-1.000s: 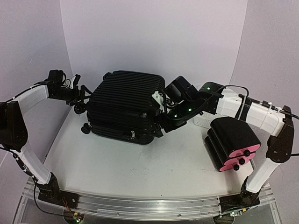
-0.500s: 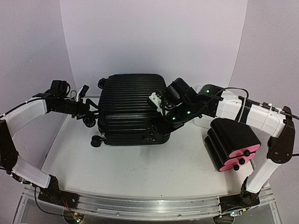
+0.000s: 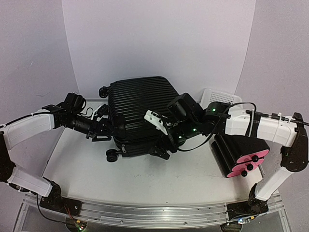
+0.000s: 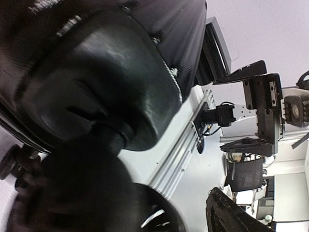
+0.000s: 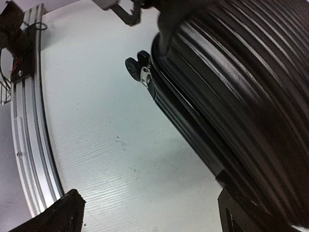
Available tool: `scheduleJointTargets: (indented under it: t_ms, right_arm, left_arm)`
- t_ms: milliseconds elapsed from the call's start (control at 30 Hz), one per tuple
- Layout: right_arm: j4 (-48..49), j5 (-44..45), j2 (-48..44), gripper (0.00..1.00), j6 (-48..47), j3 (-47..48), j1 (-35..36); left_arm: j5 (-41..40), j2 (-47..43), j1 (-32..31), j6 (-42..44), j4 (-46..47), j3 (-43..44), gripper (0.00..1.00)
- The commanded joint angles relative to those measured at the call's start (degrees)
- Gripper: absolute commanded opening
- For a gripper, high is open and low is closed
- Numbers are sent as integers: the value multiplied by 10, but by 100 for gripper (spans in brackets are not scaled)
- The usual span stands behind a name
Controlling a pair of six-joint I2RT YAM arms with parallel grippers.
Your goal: Open, take out, and arrange the luggage
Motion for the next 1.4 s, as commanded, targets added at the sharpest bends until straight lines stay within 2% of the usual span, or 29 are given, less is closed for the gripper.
scheduleJointTargets:
  t_ms: [0, 133, 233, 333, 400, 467, 567, 733, 833, 967, 1100, 1233, 1367]
  right_arm:
    - [119, -48, -2, 98, -187, 25, 4]
    - [122, -107, 35, 98, -260, 78, 4]
    - [121, -119, 84, 98, -272, 140, 3]
    - [121, -124, 135, 98, -260, 198, 3]
    - [120, -128, 158, 98, -247, 227, 3]
    - [120, -129, 178, 98, -237, 248, 3]
    - [120, -145, 200, 98, -225, 275, 3]
    - [112, -116, 213, 98, -187, 290, 3]
    - [103, -67, 199, 98, -111, 280, 3]
    - [70, -15, 172, 98, 101, 259, 4]
    - [74, 19, 140, 87, 280, 179, 15]
    - [108, 93, 111, 82, 331, 103, 55]
    - [116, 153, 105, 78, 381, 52, 59]
  left_arm:
    - [49, -27, -4, -17, 20, -4, 80]
    - [55, -40, -3, -11, 27, -7, 80]
    - [47, -41, -3, -2, 32, -9, 82]
    - [14, -50, -3, 3, 33, -9, 82]
    - [-19, -57, -2, 2, 34, -8, 88]
    - [-43, -58, 3, -5, 37, -6, 91]
    - [-41, -58, 6, -4, 48, -7, 91]
    - [-94, -65, 15, -6, 43, -16, 88]
    - [-129, -94, 16, -12, 38, -31, 90]
    - [-156, -97, 17, -10, 38, -46, 94]
    - [-145, -69, 18, -12, 50, -37, 84]
    - [-106, -40, 18, -13, 71, -25, 81]
    - [-81, -17, 17, 12, 71, -7, 80]
